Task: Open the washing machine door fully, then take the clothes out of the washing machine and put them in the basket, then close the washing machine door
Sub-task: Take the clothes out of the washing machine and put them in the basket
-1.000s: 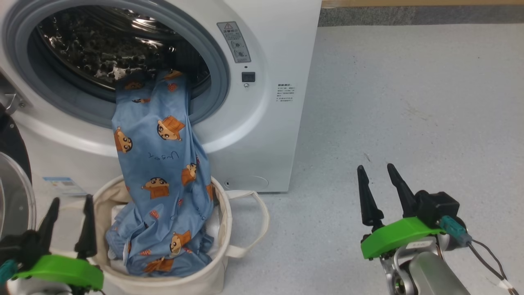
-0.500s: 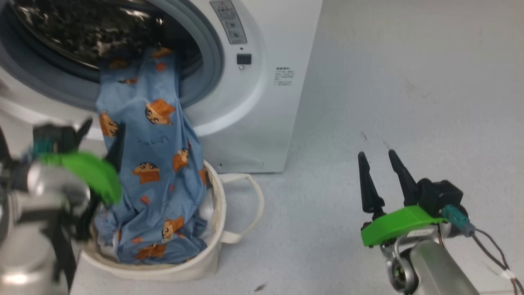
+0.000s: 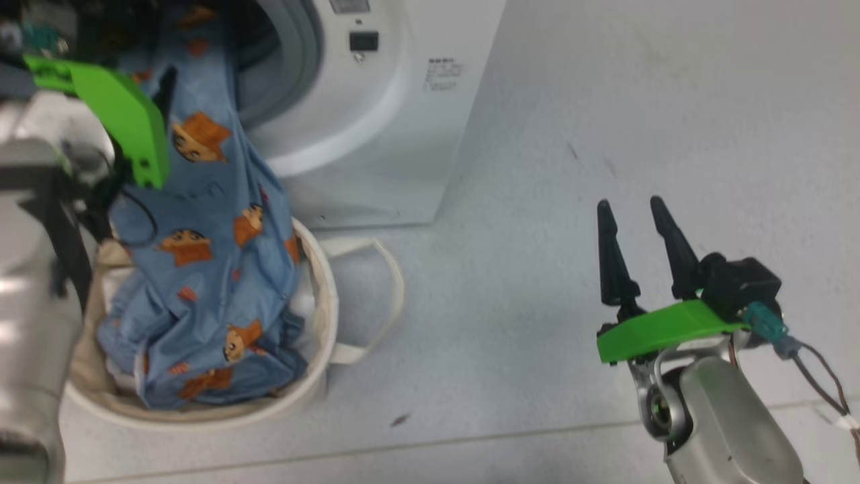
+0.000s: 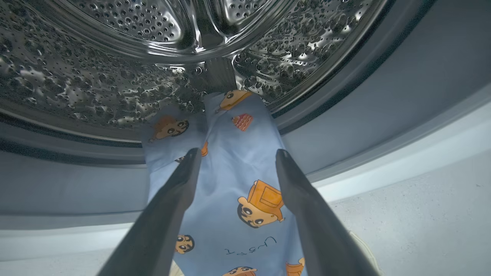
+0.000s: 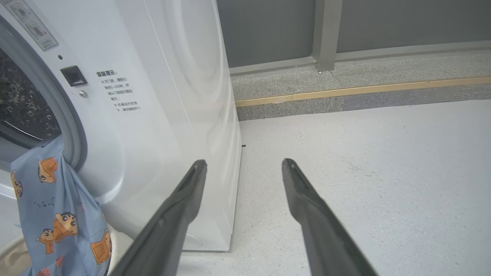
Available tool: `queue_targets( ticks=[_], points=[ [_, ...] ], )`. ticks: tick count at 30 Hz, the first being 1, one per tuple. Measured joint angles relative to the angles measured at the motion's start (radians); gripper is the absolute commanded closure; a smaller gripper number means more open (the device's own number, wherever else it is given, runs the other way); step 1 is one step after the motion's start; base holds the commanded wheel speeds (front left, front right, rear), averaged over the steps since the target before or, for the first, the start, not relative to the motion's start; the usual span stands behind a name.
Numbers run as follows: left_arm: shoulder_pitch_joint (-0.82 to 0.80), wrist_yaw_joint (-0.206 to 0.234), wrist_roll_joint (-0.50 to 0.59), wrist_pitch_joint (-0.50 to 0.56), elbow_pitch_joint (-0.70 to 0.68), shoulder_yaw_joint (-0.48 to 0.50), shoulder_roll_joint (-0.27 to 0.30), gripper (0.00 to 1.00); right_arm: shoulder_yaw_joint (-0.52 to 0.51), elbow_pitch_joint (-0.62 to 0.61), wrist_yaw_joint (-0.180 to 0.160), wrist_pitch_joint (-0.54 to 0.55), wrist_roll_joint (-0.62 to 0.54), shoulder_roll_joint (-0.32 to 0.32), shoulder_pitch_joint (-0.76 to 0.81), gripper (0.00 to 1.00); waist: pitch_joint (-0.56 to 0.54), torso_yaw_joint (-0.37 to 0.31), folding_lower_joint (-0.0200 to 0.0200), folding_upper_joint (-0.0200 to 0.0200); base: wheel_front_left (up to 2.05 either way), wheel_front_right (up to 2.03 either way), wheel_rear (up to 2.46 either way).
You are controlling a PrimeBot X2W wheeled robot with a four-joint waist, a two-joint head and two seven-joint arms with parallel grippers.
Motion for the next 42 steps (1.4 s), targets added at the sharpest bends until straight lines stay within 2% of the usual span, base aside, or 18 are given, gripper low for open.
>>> queue_targets(
  ticks=[7, 17, 33, 34, 35, 42],
  points=[
    [-0.179, 0.0, 0.011, 0.073, 0.197, -0.02, 0.001, 0.0, -0.012, -0.021, 0.0, 0.0, -0.008, 0.005, -0.035, 0.0, 0.1, -0.022, 0.0001, 0.0, 0.0, 0.0, 0.0],
    [-0.365, 0.0, 0.011, 0.094, 0.344, -0.029, -0.003, 0.0, -0.018, -0.041, 0.0, 0.0, -0.017, 0.012, -0.053, 0.0, 0.202, -0.042, 0.0002, 0.0, 0.0, 0.0, 0.0],
    [-0.421, 0.002, 0.005, 0.089, 0.437, -0.042, -0.023, 0.0, -0.02, -0.053, 0.0, 0.0, -0.033, 0.017, -0.067, 0.0, 0.263, -0.043, 0.0001, 0.0, 0.0, 0.0, 0.0],
    [-0.421, 0.002, -0.001, 0.089, 0.439, -0.042, -0.023, 0.18, -0.02, -0.053, 0.0, 0.0, -0.034, 0.017, -0.069, 0.0, 0.263, -0.044, 0.0001, 0.0, 0.0, 0.0, 0.0],
    [-0.421, 0.002, -0.002, 0.089, 0.439, -0.043, -0.023, 0.99, -0.02, -0.053, 0.0, 0.0, -0.034, 0.017, -0.072, 0.0, 0.264, -0.044, 0.0001, 0.0, 0.0, 0.0, 0.0],
    [-0.415, -0.001, -0.017, 0.067, 0.444, -0.05, -0.023, 1.0, -0.02, -0.053, 0.0, 0.0, -0.033, 0.017, -0.076, 0.0, 0.267, -0.043, 0.0001, 0.0, 0.0, 0.0, 0.0]
  ],
)
